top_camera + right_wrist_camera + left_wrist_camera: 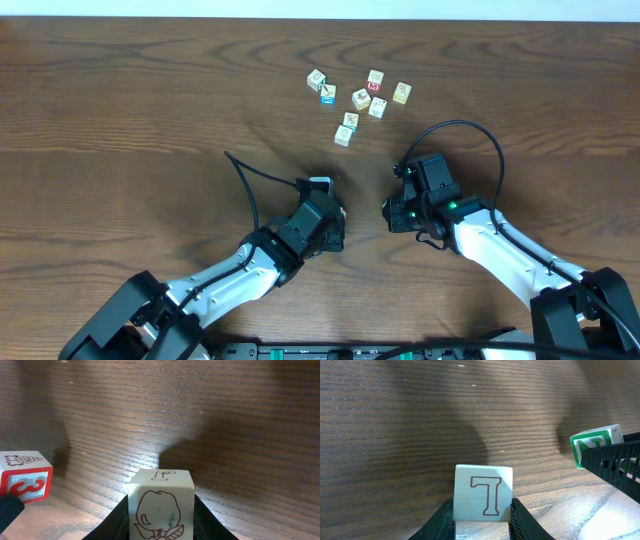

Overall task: Lift 3 blocks
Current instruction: 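Carry both held blocks back toward the table center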

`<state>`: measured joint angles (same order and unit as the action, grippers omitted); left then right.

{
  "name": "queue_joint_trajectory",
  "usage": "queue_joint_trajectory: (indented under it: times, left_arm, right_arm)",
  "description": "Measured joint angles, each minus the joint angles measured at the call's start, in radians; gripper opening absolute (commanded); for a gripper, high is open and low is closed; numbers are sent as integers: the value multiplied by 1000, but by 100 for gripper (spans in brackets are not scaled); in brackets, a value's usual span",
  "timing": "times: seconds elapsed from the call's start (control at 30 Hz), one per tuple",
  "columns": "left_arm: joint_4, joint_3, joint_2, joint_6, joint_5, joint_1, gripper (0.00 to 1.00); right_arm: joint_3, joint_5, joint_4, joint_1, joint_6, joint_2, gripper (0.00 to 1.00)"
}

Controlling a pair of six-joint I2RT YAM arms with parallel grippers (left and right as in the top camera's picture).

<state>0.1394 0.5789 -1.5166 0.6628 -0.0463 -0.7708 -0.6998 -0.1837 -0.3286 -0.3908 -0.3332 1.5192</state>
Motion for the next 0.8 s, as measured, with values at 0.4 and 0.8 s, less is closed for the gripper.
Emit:
queue_joint_trajectory:
  times: [0.4, 0.8]
  left_arm:
    - [3, 0, 0, 18, -18, -12, 13]
    - [12, 0, -25, 18, 16, -19, 15]
  right_arm:
    - [0, -3, 0, 0, 0, 0, 1]
    - [0, -28, 8, -35, 0, 0, 3]
